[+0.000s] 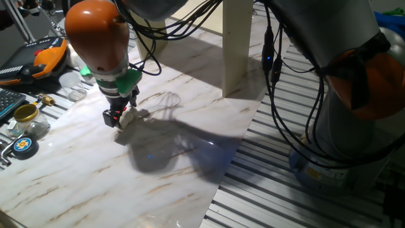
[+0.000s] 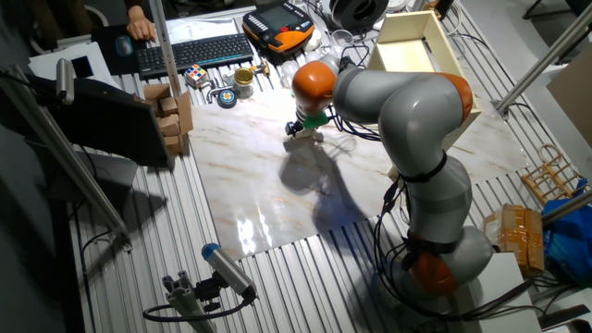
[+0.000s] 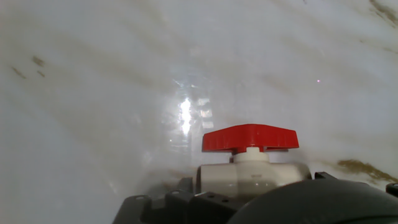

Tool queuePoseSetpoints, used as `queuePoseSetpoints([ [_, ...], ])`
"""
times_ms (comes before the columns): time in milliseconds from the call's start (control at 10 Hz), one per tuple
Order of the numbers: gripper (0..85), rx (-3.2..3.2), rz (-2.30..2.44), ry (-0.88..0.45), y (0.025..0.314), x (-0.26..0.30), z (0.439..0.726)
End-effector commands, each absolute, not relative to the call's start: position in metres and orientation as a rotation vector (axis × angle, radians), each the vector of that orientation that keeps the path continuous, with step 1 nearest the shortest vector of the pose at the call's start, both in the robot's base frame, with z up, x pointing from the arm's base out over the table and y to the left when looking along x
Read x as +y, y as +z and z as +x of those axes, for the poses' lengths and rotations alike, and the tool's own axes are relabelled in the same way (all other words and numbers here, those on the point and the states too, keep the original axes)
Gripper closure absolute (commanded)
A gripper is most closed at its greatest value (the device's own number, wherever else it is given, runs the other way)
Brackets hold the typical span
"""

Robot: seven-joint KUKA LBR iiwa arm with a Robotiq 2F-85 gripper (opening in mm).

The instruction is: Put the object on the shelf

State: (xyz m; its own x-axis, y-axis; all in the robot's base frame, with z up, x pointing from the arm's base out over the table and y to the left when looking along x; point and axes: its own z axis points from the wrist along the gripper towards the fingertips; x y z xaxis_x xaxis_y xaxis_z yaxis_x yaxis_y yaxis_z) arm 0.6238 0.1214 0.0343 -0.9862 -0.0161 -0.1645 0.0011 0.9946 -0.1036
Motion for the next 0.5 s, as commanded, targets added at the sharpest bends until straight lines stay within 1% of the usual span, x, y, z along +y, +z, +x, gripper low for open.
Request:
queuePoseSetpoints([
  [0,0.0,2.971,-0.009,-0.154,0.0342,0.1214,0.6239],
  [100,0.0,2.971,-0.009,-0.159,0.0342,0.1214,0.6239],
  [200,17.0,2.971,-0.007,-0.159,0.0343,0.1214,0.6240],
  [300,17.0,2.973,-0.016,-0.157,0.0344,0.1215,0.6241],
  [400,34.0,2.976,-0.032,-0.163,0.0344,0.1214,0.6241],
])
